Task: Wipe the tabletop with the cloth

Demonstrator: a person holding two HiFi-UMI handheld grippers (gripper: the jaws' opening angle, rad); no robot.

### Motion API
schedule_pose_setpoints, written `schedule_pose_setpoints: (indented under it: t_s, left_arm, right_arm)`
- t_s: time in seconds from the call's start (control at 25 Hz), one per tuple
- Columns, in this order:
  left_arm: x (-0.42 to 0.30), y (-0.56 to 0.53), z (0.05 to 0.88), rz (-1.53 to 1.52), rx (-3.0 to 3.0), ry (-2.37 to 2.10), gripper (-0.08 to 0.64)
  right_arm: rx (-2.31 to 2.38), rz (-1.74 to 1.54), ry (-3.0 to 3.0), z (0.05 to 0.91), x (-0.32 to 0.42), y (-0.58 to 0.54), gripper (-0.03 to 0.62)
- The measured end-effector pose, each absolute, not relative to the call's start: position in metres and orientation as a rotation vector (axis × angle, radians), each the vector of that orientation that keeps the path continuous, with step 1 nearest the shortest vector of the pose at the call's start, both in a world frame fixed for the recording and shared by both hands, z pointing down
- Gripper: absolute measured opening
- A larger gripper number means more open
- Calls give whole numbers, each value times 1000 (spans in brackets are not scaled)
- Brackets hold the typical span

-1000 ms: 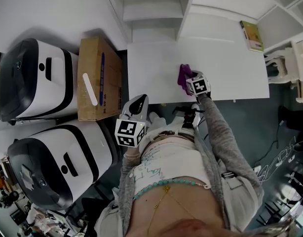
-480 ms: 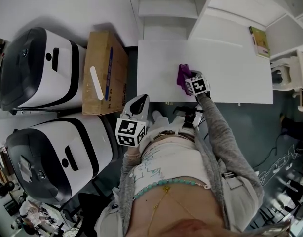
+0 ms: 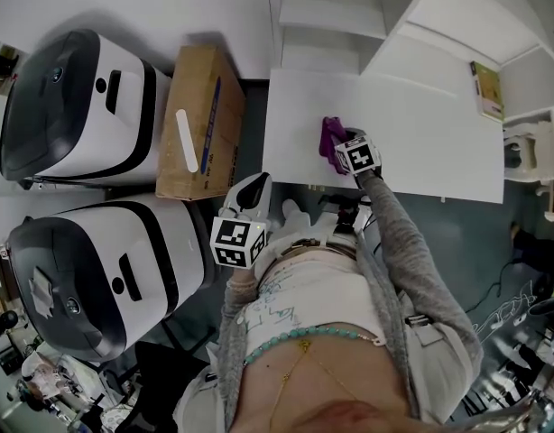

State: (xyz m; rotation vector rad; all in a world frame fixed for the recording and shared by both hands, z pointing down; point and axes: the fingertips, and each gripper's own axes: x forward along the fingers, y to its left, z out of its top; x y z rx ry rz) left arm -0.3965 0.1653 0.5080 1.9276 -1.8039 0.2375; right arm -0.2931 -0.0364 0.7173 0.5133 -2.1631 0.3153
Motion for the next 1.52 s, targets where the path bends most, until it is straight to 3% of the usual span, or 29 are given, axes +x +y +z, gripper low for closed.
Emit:
schedule_pose_setpoints:
  t_s: [1.52]
  left_arm:
    - [-420,235,518,202,1697,-1951,0]
  right_arm:
    - [94,113,-2227,715,-429,56,89]
